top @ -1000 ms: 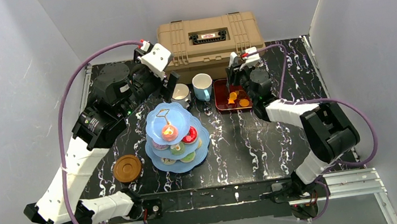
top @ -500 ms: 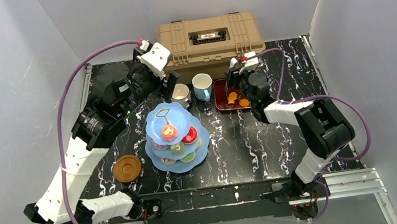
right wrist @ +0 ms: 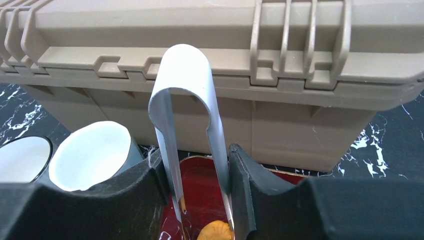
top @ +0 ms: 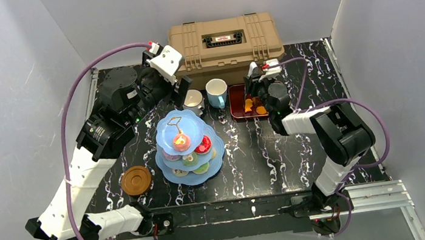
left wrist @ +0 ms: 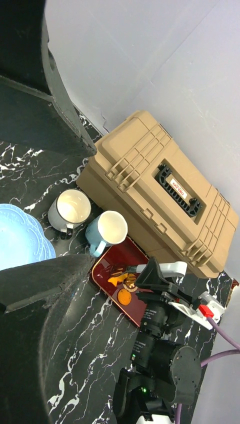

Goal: Serve the afternoon tea
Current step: Pick up the desert from the tray, then place the desert on the desert table.

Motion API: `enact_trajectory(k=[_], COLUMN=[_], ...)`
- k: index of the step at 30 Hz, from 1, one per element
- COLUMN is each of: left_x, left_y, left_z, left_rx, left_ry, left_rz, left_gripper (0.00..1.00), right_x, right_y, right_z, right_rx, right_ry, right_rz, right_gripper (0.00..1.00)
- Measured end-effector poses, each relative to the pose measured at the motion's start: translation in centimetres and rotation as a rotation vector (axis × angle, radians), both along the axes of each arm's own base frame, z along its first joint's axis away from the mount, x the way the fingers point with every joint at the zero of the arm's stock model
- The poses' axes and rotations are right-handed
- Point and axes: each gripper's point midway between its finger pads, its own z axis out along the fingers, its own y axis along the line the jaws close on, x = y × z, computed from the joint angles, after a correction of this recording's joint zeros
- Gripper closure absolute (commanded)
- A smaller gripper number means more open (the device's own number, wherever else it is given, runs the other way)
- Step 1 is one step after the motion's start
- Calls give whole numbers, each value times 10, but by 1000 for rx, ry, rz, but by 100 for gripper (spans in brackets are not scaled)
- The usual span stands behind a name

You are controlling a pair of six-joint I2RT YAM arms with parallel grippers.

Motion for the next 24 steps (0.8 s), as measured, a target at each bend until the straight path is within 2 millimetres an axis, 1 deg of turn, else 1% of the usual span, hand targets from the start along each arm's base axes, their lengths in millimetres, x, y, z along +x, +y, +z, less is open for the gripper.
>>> enact_trajectory(k=[4, 5, 17, 21, 24], left_x=[0, 0, 1, 1, 1], left_y=[0, 0, 0, -1, -1], left_z=[1, 1, 3, 3, 4], left_rx=[-2, -3, -8, -8, -10], left_ry=[-2, -3, -8, -8, -11], left_rz=[0, 0, 0, 0, 0], left_gripper=[31, 31, 31, 31, 31], right_x=[-3, -4, -9, -17, -27], right_y=[-4, -6, -11, -12, -13], right_z=[0, 0, 3, 18, 41], right_rx=[25, 28, -19, -32, -27], right_ry=[-10, -14, -19, -23, -44], right_rz=[-14, -18, -24, -9, 10], right_gripper=[97, 99, 99, 99, 99])
